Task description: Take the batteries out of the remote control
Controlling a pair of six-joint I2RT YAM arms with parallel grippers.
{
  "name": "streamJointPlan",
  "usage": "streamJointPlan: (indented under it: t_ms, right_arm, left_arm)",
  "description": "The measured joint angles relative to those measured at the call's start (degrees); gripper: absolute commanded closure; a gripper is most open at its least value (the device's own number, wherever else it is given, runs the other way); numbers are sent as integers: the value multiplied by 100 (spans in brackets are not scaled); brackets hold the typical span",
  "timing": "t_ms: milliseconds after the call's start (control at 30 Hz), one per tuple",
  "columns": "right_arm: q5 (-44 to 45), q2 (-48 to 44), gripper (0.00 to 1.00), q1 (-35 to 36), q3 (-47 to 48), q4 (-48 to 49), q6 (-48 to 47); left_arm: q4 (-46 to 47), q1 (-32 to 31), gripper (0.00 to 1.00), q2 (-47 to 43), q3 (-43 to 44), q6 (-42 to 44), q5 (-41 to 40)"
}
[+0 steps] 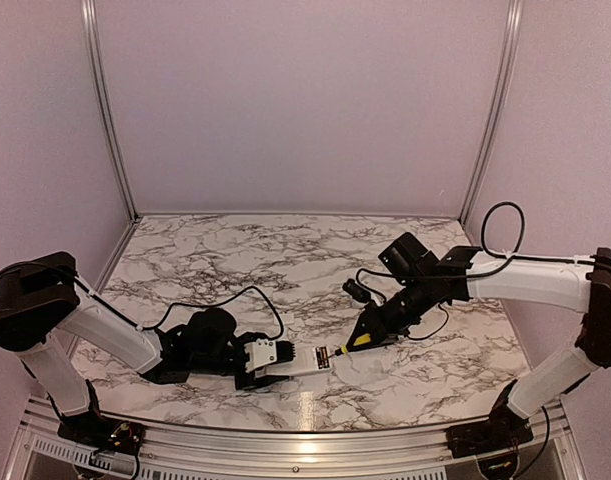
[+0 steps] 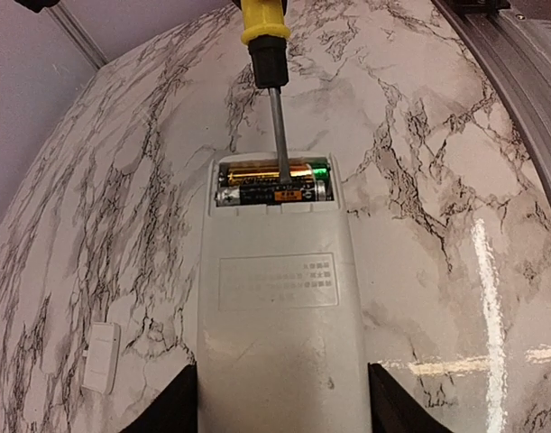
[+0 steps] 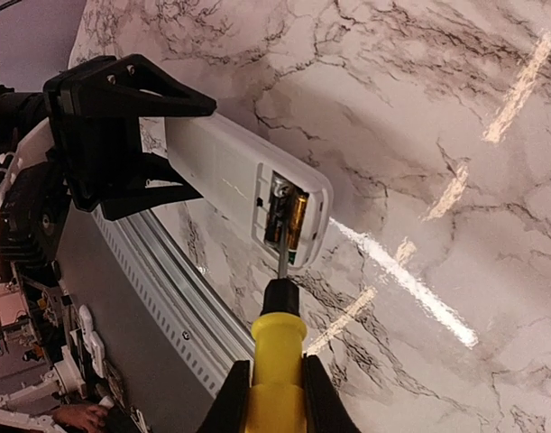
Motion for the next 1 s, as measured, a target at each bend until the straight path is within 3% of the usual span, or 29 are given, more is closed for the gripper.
streamJointPlan:
  t_ms: [667, 800, 1000]
  right_arm:
    - [2133, 1163, 100, 658, 2485, -1971, 24]
    - [2221, 1185, 100, 710, 2389, -1869, 26]
    - [1600, 817, 100, 520, 1311, -944, 70]
  left_arm:
    - [-804, 63, 100, 11, 726, -446, -442]
    - [-1003, 57, 100, 15, 837, -546, -450]
    - [-1056, 20, 100, 0, 804, -579, -243]
